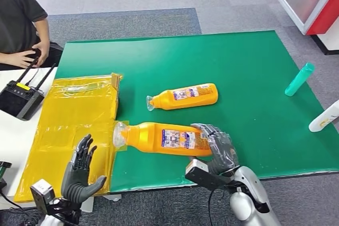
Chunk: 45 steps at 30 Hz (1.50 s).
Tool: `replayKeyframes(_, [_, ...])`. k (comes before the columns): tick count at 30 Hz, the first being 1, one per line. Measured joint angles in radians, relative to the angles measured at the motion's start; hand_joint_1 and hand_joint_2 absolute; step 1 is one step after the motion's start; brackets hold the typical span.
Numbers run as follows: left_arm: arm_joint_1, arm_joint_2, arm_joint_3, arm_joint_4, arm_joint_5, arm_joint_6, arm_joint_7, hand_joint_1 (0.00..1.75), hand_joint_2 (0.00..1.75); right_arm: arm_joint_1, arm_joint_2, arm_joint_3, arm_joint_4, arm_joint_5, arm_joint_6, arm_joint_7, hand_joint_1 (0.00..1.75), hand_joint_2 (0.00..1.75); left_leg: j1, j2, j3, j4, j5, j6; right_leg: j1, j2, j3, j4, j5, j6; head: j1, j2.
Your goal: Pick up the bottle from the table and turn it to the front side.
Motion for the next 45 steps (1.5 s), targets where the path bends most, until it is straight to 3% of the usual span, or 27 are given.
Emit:
replayKeyframes(8, [-0.058, 0.0, -0.133, 0.005, 0.033, -0.024, 0.0, 0.0, 1.75, -0.032, 0.108, 0.011, 0.137, -0.11, -0.055, -0.09, 1.75, 1.75, 0.0, 0.0, 0.0, 0.0, 0.0, 0.0, 0.0, 0.0, 0.0, 0.0, 0.0, 0.0, 0.0, 0.0])
replayKeyframes(16, [-0.097, 0.016, -0.264, 0.006, 0.08, -0.051, 0.002, 0.0, 1.75, -0.065, 0.16, 0.045, 0.243, -0.162, -0.05, -0.137, 1.75, 1.75, 0.0, 0.0, 0.0, 0.0, 0.001, 0.0, 0.0, 0.0, 0.0, 0.0, 0.0, 0.0, 0.0, 0.0])
replayKeyframes(36, [-0.133, 0.024, -0.292, 0.006, 0.135, -0.039, 0.005, 0.0, 1.75, -0.063, 0.18, 0.114, 0.327, -0.216, -0.071, -0.209, 1.75, 1.75, 0.0, 0.0, 0.0, 0.0, 0.0, 0.0, 0.0, 0.0, 0.0, 0.0, 0.0, 0.0, 0.0, 0.0])
replayKeyframes(38, [-0.134, 0.024, -0.292, 0.006, 0.136, -0.042, 0.006, 0.1, 1.75, -0.063, 0.18, 0.125, 0.327, -0.214, -0.072, -0.209, 1.75, 1.75, 0.0, 0.0, 0.0, 0.0, 0.0, 0.0, 0.0, 0.0, 0.0, 0.0, 0.0, 0.0, 0.0, 0.0])
replayKeyframes(39, [-0.135, 0.024, -0.292, 0.006, 0.136, -0.043, 0.006, 0.27, 1.75, -0.063, 0.18, 0.13, 0.327, -0.213, -0.072, -0.209, 1.75, 1.75, 0.0, 0.0, 0.0, 0.0, 0.0, 0.0, 0.0, 0.0, 0.0, 0.0, 0.0, 0.0, 0.0, 0.0])
replayKeyframes(41, [-0.137, 0.024, -0.293, 0.006, 0.136, -0.047, 0.006, 0.66, 1.75, -0.063, 0.18, 0.14, 0.327, -0.21, -0.073, -0.209, 1.75, 1.75, 0.0, 0.0, 0.0, 0.0, 0.0, 0.0, 0.0, 0.0, 0.0, 0.0, 0.0, 0.0, 0.0, 0.0])
replayKeyframes(43, [-0.138, 0.024, -0.295, 0.006, 0.134, -0.051, 0.006, 1.21, 1.75, -0.064, 0.18, 0.147, 0.327, -0.209, -0.077, -0.208, 1.75, 1.75, 0.0, 0.0, 0.0, 0.0, 0.0, 0.0, 0.0, 0.0, 0.0, 0.0, 0.0, 0.0, 0.0, 0.0])
replayKeyframes(45, [-0.139, 0.024, -0.297, 0.006, 0.133, -0.053, 0.006, 1.65, 1.75, -0.065, 0.18, 0.151, 0.329, -0.21, -0.084, -0.208, 1.75, 1.75, 0.0, 0.0, 0.0, 0.0, 0.0, 0.0, 0.0, 0.0, 0.0, 0.0, 0.0, 0.0, 0.0, 0.0])
